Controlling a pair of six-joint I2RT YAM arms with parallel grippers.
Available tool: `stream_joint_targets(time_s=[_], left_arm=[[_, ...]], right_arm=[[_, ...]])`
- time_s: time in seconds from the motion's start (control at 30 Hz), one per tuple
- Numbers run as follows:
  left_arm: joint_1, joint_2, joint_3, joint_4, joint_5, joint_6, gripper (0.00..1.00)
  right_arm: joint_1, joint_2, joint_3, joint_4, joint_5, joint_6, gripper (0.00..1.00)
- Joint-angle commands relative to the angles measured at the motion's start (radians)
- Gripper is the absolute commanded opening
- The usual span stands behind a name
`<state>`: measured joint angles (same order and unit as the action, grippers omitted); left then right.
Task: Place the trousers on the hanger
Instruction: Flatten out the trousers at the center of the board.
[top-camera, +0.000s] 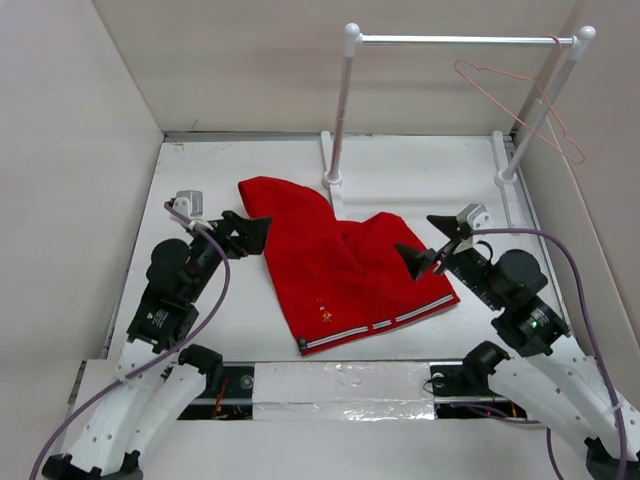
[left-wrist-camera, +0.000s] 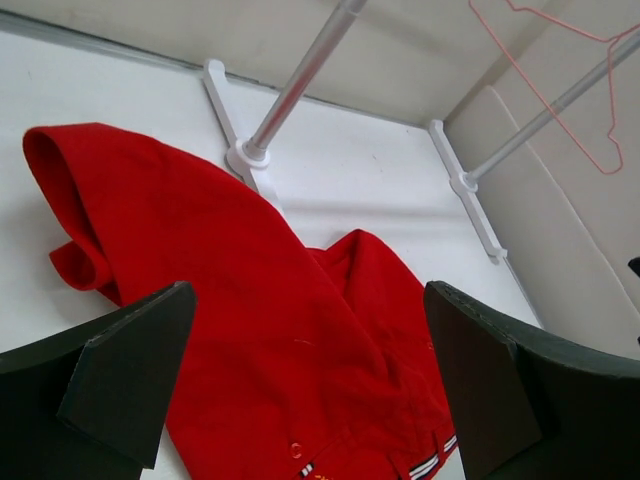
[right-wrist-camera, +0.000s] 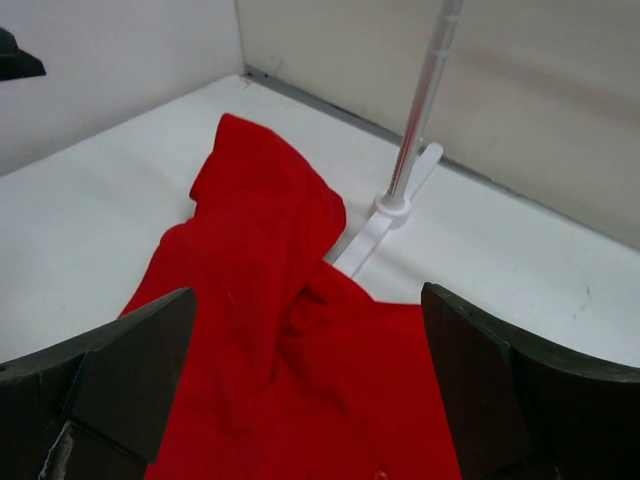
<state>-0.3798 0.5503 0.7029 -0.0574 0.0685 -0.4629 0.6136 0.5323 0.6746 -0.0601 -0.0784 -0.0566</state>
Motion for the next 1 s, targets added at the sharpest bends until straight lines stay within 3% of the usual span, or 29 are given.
stream_joint_targets(time_s=[0.0,0.13,0.3,0.43,0.5,0.57,0.6,0.67,0.7,0.77,0.87,0.97], left_arm=[[-0.004,0.066,0.072,0.079,0.019,-0.049,0.99],[-0.004,0.16,0.164,0.06,0.017,-0.089,0.99],[-0.004,0.137,0.119,0.304,0.166,-0.14,0.99],[-0.004,0.08,0.06,0.379,0.122,-0.22,0.99],[-0.004,0.056,0.001,0.413,0.071,-0.246,0.99],[-0.004,0.027,-0.034,0.432,0.044,-0.25,0.99],[-0.004,0.022,-0.043,0.442,0.042,-0.253,0.9],[-0.004,0.019,-0.051,0.452,0.025,-0.253,0.49],[-0.004,0.02,-0.049,0.443,0.018,-0.255,0.19],[-0.004,0.039,-0.042,0.401,-0.01,-0.253,0.0],[-0.004,0.068,-0.062,0.392,-0.039,-0.273,0.0],[-0.004,0.106,-0.027,0.308,-0.105,-0.281,0.0]], right_arm=[[0.031,0.005,0.002,-0.023,0.032,0.032,1.0],[0.049,0.02,0.011,-0.04,0.058,0.029,1.0],[0.049,0.02,0.02,-0.004,0.037,0.04,1.0],[0.049,0.032,0.029,0.042,-0.026,0.04,0.99],[0.049,0.047,0.031,0.071,-0.058,0.017,0.56],[0.049,0.087,0.048,0.077,-0.067,0.014,0.0],[0.049,0.101,0.055,0.074,-0.067,0.012,0.0],[0.049,0.139,0.078,0.068,-0.064,0.008,0.0],[0.063,0.152,0.083,0.069,-0.061,0.006,0.0],[0.099,0.193,0.097,0.069,-0.029,-0.003,0.0],[0.193,0.294,0.134,0.015,0.112,-0.05,0.0],[0.378,0.389,0.195,-0.02,0.258,-0.061,0.0]])
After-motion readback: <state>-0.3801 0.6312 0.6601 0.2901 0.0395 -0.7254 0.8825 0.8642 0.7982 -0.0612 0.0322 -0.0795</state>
